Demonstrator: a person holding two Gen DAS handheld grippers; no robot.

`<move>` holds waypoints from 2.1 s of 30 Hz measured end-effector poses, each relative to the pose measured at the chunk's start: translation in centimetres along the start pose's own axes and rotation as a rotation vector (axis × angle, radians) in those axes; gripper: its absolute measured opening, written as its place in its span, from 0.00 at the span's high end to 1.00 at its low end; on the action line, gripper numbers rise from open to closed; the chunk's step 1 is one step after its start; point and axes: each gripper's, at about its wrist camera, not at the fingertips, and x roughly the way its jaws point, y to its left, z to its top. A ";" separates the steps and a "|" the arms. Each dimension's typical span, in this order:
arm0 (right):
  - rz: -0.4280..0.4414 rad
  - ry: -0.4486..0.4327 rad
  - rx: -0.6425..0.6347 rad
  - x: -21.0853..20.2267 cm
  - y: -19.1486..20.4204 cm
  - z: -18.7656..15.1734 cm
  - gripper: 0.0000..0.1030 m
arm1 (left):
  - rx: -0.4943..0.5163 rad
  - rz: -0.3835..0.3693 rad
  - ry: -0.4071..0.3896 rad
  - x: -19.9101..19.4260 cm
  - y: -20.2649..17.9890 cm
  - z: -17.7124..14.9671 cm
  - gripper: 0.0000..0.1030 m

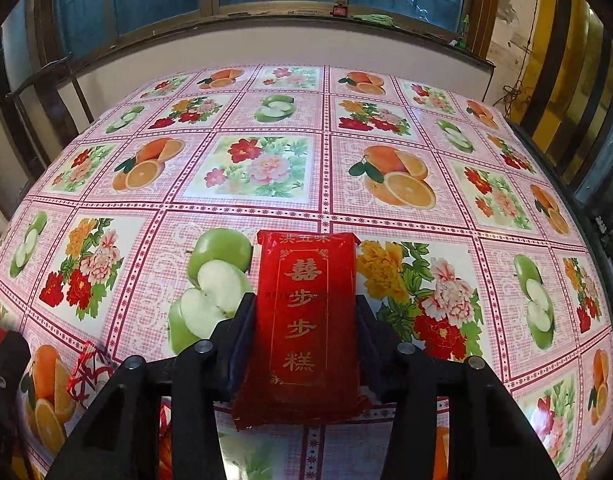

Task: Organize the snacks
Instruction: 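Grasp the red cake pack with the right tool while the left tool grasps the heart-patterned pack, then carry both packs over the white box and release them inside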

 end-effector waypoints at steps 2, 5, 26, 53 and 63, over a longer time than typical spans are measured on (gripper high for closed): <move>0.000 0.007 0.008 -0.4 -1.1 -0.6 0.52 | 0.008 -0.001 0.001 0.0 -0.2 -0.1 0.11; 0.015 0.027 0.043 -1.2 -3.6 -1.7 0.52 | 0.026 -0.004 0.007 0.1 -0.5 -0.2 0.11; 0.223 0.059 0.265 -4.7 -14.4 -6.7 0.52 | 0.359 -0.090 0.110 2.9 -6.6 -3.4 0.14; 0.424 0.090 0.401 -5.3 -16.3 -6.5 0.52 | 0.591 -0.395 0.130 0.2 -10.5 -6.4 0.62; 0.540 0.084 0.408 -6.0 -15.8 -6.2 0.52 | 0.574 -0.412 0.045 -3.8 -8.2 -7.3 0.62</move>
